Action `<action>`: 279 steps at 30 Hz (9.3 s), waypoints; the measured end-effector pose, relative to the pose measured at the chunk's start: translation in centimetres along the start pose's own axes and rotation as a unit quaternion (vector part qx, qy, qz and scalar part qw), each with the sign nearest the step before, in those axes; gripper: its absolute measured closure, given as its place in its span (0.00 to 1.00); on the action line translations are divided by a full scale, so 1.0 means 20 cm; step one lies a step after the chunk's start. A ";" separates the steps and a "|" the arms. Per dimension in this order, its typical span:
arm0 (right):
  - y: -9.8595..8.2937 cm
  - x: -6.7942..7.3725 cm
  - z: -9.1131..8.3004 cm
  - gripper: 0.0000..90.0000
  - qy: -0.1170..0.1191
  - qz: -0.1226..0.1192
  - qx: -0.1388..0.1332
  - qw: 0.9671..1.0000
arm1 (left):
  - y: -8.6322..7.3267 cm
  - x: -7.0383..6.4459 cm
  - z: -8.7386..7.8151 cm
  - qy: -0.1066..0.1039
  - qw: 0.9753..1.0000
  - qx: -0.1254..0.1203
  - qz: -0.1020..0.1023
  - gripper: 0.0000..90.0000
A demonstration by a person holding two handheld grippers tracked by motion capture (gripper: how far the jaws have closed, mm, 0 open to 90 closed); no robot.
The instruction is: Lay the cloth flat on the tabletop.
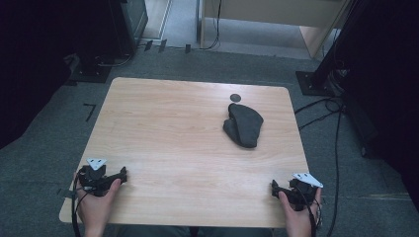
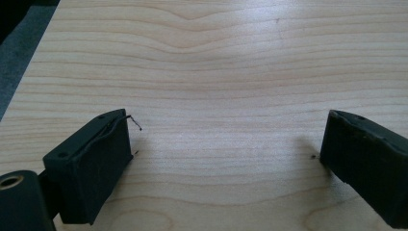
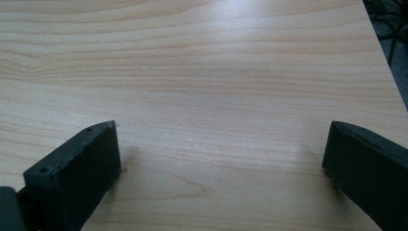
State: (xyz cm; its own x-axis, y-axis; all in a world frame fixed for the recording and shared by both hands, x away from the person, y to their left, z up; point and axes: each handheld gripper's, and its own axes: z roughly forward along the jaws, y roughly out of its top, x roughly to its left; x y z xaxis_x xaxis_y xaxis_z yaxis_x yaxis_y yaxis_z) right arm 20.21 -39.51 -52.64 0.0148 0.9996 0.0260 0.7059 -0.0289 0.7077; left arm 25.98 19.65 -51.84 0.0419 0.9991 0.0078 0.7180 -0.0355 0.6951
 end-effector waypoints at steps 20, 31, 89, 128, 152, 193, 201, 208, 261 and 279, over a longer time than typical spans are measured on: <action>0.03 0.09 -0.04 0.16 0.011 -0.010 -0.007 1.000 | 0.00 0.00 0.00 0.001 1.000 0.000 0.000 0.04; 0.25 0.21 -0.08 0.19 0.052 -0.020 -0.062 0.996 | 0.00 -0.01 0.00 -0.004 1.000 0.000 0.003 0.04; 0.63 0.58 0.36 0.86 0.033 -0.120 -0.106 0.987 | 0.17 -0.27 -0.18 -0.083 0.994 -0.056 0.052 0.06; 0.34 1.12 0.02 0.53 0.276 -0.196 -0.101 0.936 | 0.27 -0.71 -0.06 -0.255 0.955 -0.062 0.139 0.34; 0.37 0.97 0.02 0.94 0.233 -0.156 -0.140 0.950 | 0.17 -0.74 0.03 -0.283 0.944 -0.025 0.166 0.97; 0.28 0.85 0.22 0.74 0.268 -0.117 0.001 0.956 | 0.18 -0.52 0.05 -0.296 0.948 -0.007 0.120 0.91; 0.28 0.85 0.12 0.96 0.318 -0.143 -0.015 0.937 | 0.18 -0.47 0.04 -0.273 0.956 -0.016 0.111 0.95; 0.16 0.95 0.00 0.97 0.364 -0.207 0.002 0.908 | 0.21 -0.38 0.07 -0.220 0.971 -0.025 0.087 0.96; 0.34 0.53 0.20 0.96 0.188 -0.058 -0.026 0.980 | 0.22 -0.40 0.01 -0.207 0.967 -0.041 0.140 1.00; 0.37 0.65 0.30 0.56 0.225 -0.098 -0.017 0.969 | 0.16 -0.48 0.02 -0.222 0.963 -0.012 0.149 0.81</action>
State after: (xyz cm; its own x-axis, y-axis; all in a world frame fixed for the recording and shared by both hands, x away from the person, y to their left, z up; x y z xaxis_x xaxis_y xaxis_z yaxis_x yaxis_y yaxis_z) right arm 29.78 -26.72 -51.30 -0.4329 0.8815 0.1886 0.6404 0.1535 0.7526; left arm 28.15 9.99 -50.03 0.5407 0.8357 -0.0959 0.6123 -0.3129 0.7261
